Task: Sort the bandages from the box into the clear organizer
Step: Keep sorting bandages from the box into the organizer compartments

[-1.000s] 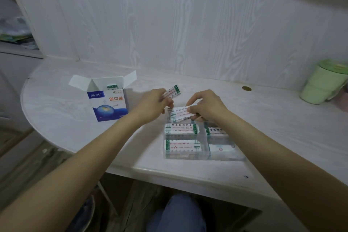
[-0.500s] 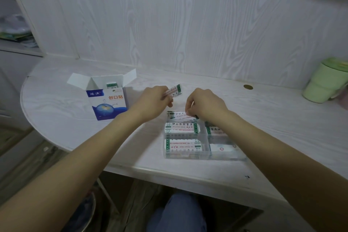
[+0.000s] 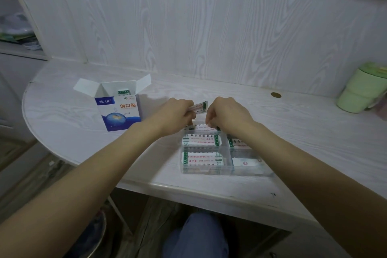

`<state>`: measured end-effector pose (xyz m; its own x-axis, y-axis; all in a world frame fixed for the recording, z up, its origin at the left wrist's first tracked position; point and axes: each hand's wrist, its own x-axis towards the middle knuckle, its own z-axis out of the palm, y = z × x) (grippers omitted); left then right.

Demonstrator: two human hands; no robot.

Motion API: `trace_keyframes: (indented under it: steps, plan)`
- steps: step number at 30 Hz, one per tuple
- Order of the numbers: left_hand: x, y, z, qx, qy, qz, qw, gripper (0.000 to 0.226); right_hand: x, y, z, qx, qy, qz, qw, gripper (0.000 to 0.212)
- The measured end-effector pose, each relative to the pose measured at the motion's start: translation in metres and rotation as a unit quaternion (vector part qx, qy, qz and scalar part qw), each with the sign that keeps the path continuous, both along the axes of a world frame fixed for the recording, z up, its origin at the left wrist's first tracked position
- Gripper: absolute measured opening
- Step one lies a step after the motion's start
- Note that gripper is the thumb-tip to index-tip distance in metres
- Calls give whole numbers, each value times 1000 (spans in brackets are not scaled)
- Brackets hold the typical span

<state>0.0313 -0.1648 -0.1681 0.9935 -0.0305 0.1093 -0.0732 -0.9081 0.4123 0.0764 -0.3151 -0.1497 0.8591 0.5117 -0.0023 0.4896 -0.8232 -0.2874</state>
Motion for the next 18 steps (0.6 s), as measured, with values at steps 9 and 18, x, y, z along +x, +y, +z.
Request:
trace_keyframes:
  steps: [9,18]
  plan:
    - [-2,2,7,-61,23,19,998,14,3,5,-4,13,42,8,999,15]
    - [-3,2,10,-49,45,17,998,18,2,10,-6,-37,4,33,999,18]
